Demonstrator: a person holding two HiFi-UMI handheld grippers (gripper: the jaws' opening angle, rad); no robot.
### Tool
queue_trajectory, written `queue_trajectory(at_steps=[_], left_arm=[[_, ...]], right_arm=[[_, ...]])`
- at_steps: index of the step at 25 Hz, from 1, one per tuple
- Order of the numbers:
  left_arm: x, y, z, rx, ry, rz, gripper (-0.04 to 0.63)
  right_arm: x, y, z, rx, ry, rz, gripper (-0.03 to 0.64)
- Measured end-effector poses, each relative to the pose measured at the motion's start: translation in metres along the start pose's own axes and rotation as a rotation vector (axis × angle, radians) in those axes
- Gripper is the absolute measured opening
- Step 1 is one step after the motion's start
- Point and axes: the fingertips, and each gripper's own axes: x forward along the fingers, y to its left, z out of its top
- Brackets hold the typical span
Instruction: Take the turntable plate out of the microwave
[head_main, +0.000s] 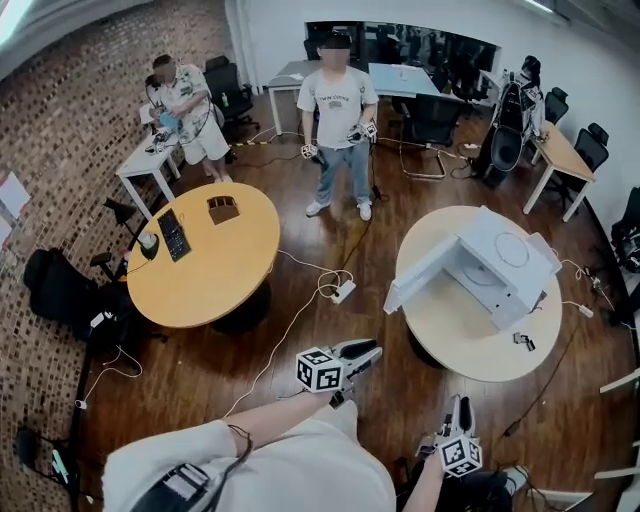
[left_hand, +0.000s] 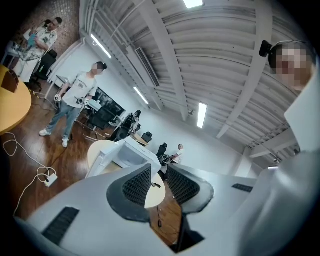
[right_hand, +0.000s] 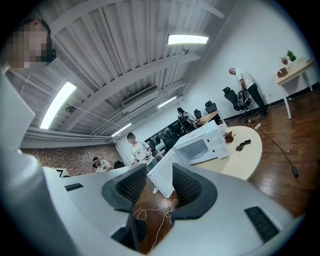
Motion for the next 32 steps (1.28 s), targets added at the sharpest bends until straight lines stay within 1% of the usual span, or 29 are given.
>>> queue_trajectory(at_steps=[5,7,10,13,17,25,32], left_arm=[[0.028,0.013,0.007,0.02,0.039,-0.011,0.087],[0.046,0.013,0.011,0.027,0.056,-0.037,0.087],[0.075,0.012,0.023,0.042,0.075,-0.084,0.087],[0.097,0.013,0.035,0.061,0.091,-0.116,0.087],[0.123,0.026,0.048,0.111,0.105,-0.113,0.087],[0.149,0.065,0.068,0.082,0.127,-0.117,0.087],[0.173,0.081,0.075,0.069,0.151,-0.159,0.087]], right_arm=[[0.008,-0.005,0.004,-0.01,-0.006,-0.023,0.156],[0.008,-0.011,0.011,0.002,-0.038,-0.033,0.156],[0.011,-0.013,0.029,0.028,-0.114,-0.021,0.156],[0.018,-0.013,0.039,0.019,-0.142,-0.035,0.156],[0.035,-0.019,0.045,0.016,-0.156,-0.059,0.156],[0.077,-0.011,0.053,-0.004,-0.156,-0.083,0.156],[0.1,-0.008,0.054,-0.023,-0.138,-0.121,0.156]])
